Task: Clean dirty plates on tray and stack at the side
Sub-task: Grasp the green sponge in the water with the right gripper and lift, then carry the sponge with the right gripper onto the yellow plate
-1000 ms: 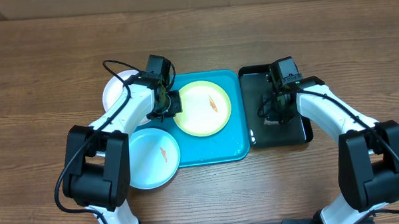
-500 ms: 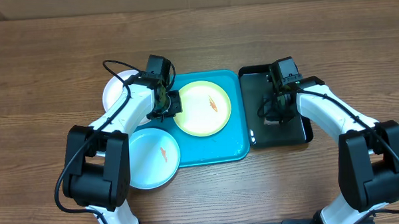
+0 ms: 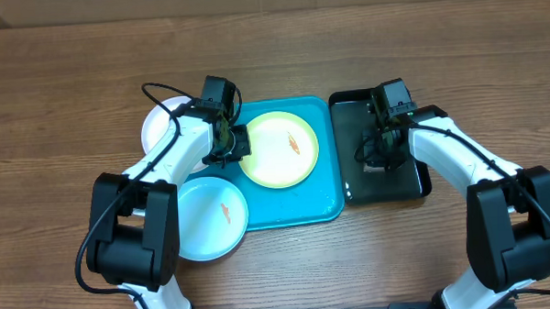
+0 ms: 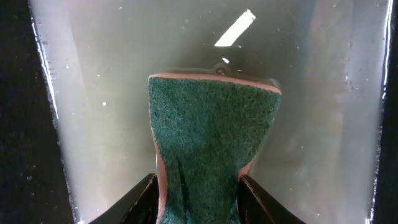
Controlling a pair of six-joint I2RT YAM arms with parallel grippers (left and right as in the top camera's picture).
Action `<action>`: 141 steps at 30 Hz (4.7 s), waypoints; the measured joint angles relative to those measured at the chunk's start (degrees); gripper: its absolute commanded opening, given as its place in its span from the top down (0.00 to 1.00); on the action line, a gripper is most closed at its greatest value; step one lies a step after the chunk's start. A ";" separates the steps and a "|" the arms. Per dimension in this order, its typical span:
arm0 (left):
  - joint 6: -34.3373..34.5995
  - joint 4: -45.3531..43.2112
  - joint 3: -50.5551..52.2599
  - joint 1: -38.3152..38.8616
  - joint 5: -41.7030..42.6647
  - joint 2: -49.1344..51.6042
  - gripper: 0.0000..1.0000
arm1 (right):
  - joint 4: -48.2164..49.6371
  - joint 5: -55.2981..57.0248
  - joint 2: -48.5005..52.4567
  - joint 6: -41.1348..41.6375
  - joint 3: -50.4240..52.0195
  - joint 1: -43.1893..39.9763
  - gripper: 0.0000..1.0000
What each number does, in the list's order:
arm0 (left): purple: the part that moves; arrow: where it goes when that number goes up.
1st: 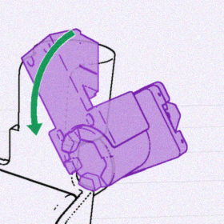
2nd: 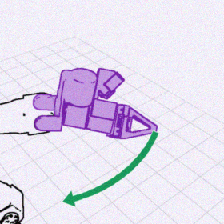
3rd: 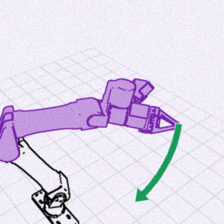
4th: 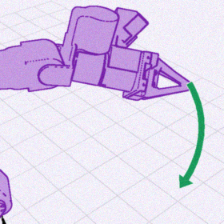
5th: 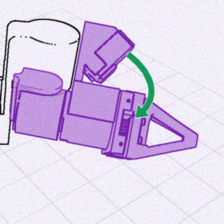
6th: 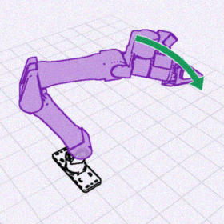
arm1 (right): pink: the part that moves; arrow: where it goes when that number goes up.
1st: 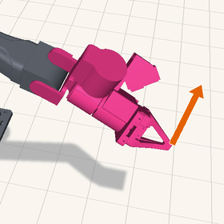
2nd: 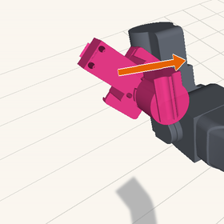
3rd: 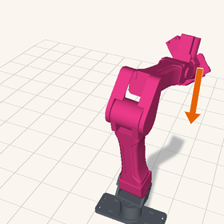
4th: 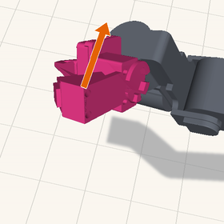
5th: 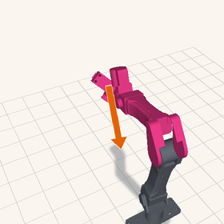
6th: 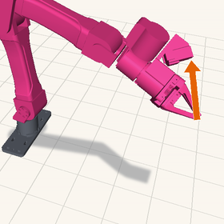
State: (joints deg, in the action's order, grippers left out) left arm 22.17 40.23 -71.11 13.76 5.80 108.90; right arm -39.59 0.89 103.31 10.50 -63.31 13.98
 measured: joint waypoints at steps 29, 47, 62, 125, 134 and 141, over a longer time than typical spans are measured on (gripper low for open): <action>0.00 -0.26 0.00 0.00 0.00 0.00 0.88 | -3.04 0.00 0.11 0.20 -0.55 0.00 0.96; 0.13 -0.87 0.00 -0.02 0.00 0.00 0.91 | -6.25 -4.11 0.15 -1.09 -5.38 0.00 0.96; 0.20 -1.84 1.14 0.00 0.04 0.00 0.95 | -6.21 -5.16 0.15 -1.53 -5.38 0.00 0.96; 0.20 -4.52 1.92 -0.02 2.62 0.00 0.96 | -18.12 -5.09 0.26 -1.57 -20.35 -0.04 0.96; 0.20 -4.55 1.99 -0.02 2.80 0.00 0.96 | -13.79 -14.97 0.20 -1.27 -28.20 4.90 0.96; 0.20 -4.55 1.99 -0.02 2.80 0.00 0.96 | -10.03 -13.99 0.37 -1.07 -28.20 13.29 0.96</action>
State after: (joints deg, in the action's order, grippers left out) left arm 22.37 35.68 -69.12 13.74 8.60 108.90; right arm -49.63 -13.10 103.68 9.43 -91.50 27.27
